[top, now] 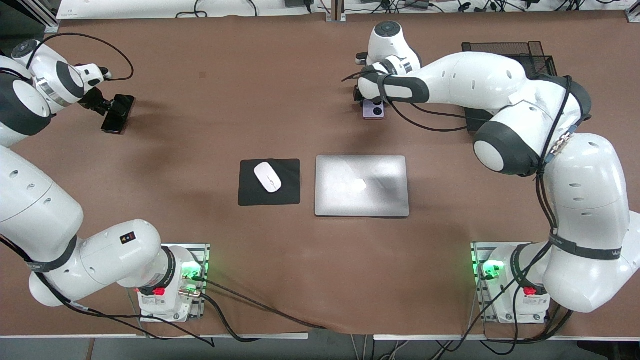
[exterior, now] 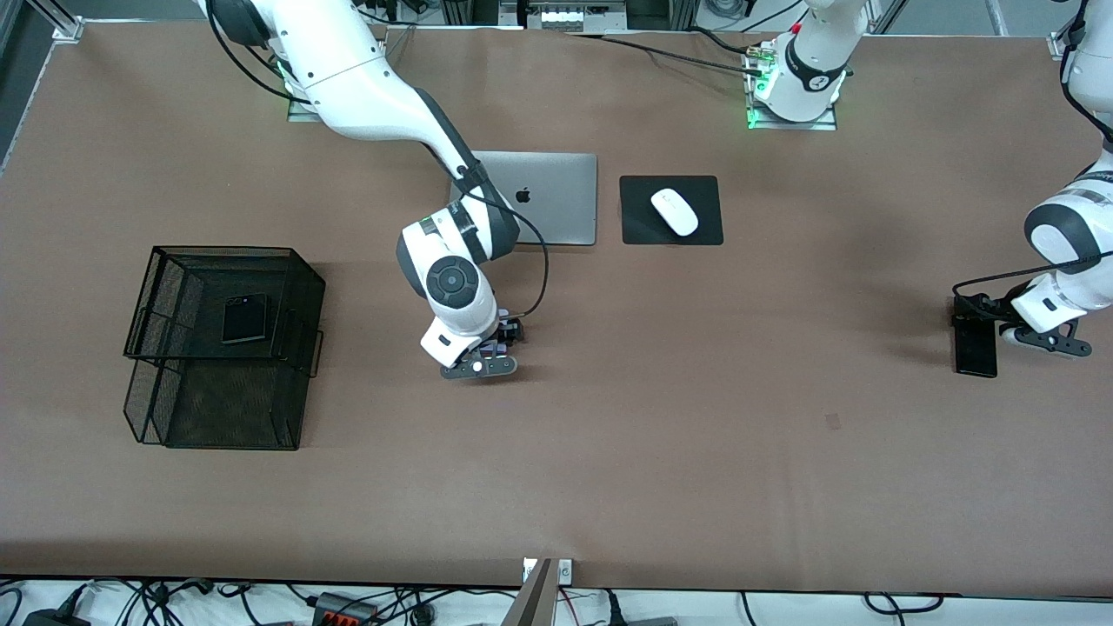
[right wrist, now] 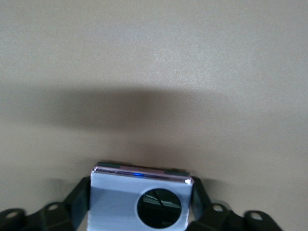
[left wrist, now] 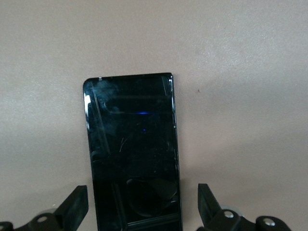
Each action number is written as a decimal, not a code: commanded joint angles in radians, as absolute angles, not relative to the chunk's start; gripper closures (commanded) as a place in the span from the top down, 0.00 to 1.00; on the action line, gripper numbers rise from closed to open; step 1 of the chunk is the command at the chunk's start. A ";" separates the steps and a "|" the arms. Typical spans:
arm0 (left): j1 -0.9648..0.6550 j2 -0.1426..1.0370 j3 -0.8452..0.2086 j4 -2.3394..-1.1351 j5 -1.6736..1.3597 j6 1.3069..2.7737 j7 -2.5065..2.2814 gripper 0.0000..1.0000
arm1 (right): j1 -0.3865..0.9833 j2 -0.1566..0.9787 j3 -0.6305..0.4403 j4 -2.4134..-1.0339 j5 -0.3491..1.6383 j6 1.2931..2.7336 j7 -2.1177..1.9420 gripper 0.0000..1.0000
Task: Place phones with both arms
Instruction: 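Lower the lavender flip phone into the basket with the right gripper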
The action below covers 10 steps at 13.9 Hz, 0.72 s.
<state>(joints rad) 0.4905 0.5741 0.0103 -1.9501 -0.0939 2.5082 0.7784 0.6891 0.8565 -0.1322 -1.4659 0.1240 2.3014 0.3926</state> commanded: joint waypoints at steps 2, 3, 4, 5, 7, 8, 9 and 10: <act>0.488 0.574 0.012 -1.959 -0.112 2.525 0.787 1.00 | 0.690 0.851 -0.138 -1.456 0.143 2.304 0.390 0.29; 0.488 0.578 0.012 -1.959 -0.112 2.536 0.787 1.00 | 0.684 0.845 -0.138 -1.453 0.143 2.303 0.390 0.28; 0.488 0.583 0.012 -1.959 -0.117 2.549 0.785 1.00 | 0.677 0.836 -0.144 -1.441 0.143 2.303 0.388 0.28; 0.483 0.586 0.012 -1.959 -0.132 2.551 0.781 1.00 | 0.655 0.836 -0.147 -1.409 0.143 2.289 0.390 0.28; 0.480 0.592 0.012 -1.959 -0.138 2.566 0.781 1.00 | 0.580 0.818 -0.144 -1.350 0.138 2.205 0.382 0.27; 0.479 0.592 0.012 -1.959 -0.140 2.566 0.779 1.00 | 0.553 0.816 -0.144 -1.316 0.134 2.159 0.377 0.27; 0.479 0.592 0.012 -1.959 -0.140 2.566 0.779 1.00 | 0.529 0.815 -0.149 -1.284 0.130 2.114 0.347 0.26; 0.479 0.594 0.012 -1.959 -0.140 2.568 0.779 1.00 | 0.505 0.805 -0.158 -1.264 0.130 2.079 0.313 0.26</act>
